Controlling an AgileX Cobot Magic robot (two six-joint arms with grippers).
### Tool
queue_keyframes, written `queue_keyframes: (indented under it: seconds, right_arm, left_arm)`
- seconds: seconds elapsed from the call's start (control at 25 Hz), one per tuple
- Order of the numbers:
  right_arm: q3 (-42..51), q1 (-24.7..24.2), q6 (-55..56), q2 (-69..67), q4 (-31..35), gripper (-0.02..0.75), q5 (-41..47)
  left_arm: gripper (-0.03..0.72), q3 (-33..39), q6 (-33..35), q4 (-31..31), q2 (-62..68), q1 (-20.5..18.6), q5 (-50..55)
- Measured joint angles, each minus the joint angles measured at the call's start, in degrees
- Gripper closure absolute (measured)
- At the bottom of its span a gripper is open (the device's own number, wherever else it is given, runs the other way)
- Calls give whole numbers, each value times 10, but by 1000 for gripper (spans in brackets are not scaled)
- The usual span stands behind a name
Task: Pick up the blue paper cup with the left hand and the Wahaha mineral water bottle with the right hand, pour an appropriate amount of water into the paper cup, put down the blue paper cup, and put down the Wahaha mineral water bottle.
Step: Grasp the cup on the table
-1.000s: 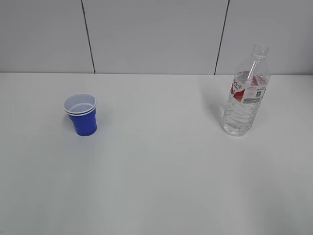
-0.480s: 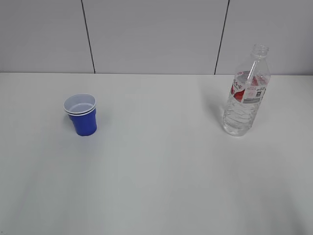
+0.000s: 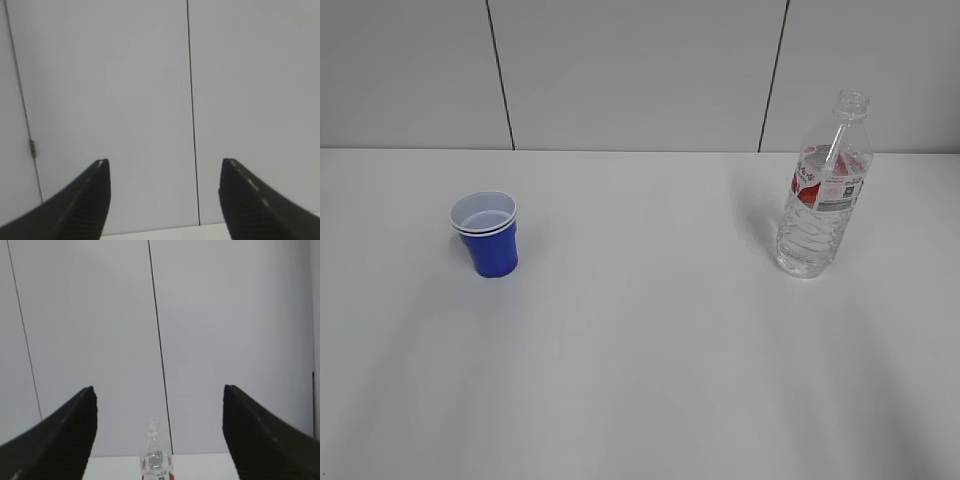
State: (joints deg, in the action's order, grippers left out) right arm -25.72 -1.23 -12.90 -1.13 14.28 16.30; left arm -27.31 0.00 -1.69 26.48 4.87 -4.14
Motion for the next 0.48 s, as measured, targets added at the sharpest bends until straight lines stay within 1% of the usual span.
queue_keyframes:
  seconds: [0.12,0.24,0.44,0.48]
  right_arm:
    - [0,0,-35,-45,1,151,-34]
    - [3,0,-54,-97,1,151,-67]
    - [3,0,-58,-209,2,151,-174]
    - [3,0,-59,-228,2,151,-194]
  left_arm:
    - [176,38,0,0,65,0,-90]
    - [176,61,0,0,115,0,-155]
    - [181,70,0,0,210,0,-225]
    - [184,70,-9,0,237,0,-238]
